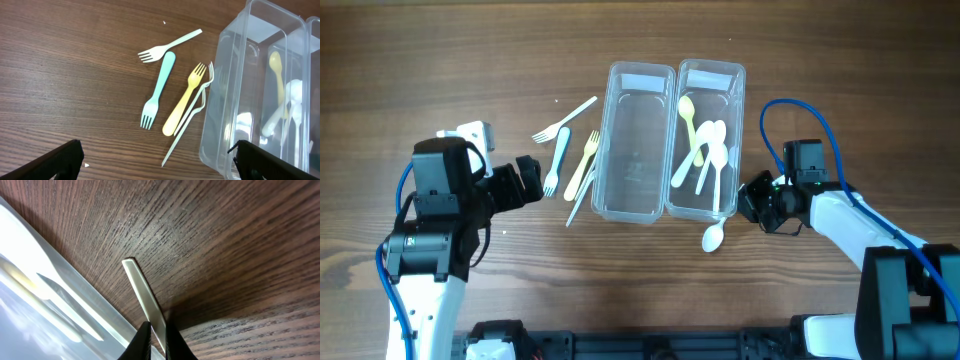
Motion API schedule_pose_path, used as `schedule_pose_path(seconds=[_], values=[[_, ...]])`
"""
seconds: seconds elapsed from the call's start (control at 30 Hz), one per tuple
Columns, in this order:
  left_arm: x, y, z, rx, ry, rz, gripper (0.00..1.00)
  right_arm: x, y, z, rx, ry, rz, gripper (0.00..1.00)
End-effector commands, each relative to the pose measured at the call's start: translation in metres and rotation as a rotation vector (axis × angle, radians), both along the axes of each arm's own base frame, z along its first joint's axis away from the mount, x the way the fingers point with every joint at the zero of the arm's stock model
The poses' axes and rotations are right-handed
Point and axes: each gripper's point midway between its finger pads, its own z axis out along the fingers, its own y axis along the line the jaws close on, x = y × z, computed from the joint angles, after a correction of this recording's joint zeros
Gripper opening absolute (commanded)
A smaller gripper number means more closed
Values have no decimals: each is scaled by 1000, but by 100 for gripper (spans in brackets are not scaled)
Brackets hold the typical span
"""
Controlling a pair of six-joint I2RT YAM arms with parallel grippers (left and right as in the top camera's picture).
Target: Pack container
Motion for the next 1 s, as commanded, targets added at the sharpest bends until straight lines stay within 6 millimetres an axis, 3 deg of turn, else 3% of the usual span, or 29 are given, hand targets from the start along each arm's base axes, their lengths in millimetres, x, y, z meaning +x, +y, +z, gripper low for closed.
schedule_pose_path(seconds=[0.0,0.2,0.47,0.63,0.77,0.9,0.97], values=[[2,-1,8,-4,-17,-15,100,-11,-4,-16,-33,65,-21,8],[0,-2,7,-4,-10,-15,100,1,-6,-12,-16,22,-55,7],[1,-2,7,-4,-11,-15,100,18,2,20,12,-138,27,5],[1,-2,7,-4,-11,-15,100,25,1,49,2,-245,43,17],[1,-2,7,-4,-11,-15,100,22,-1,46,-11,-228,38,17],[1,-2,7,-4,-11,-15,100,21,-6,35,-56,-198,22,5],[1,-2,7,-4,-11,-15,100,19,-3,31,-58,-184,36,4]])
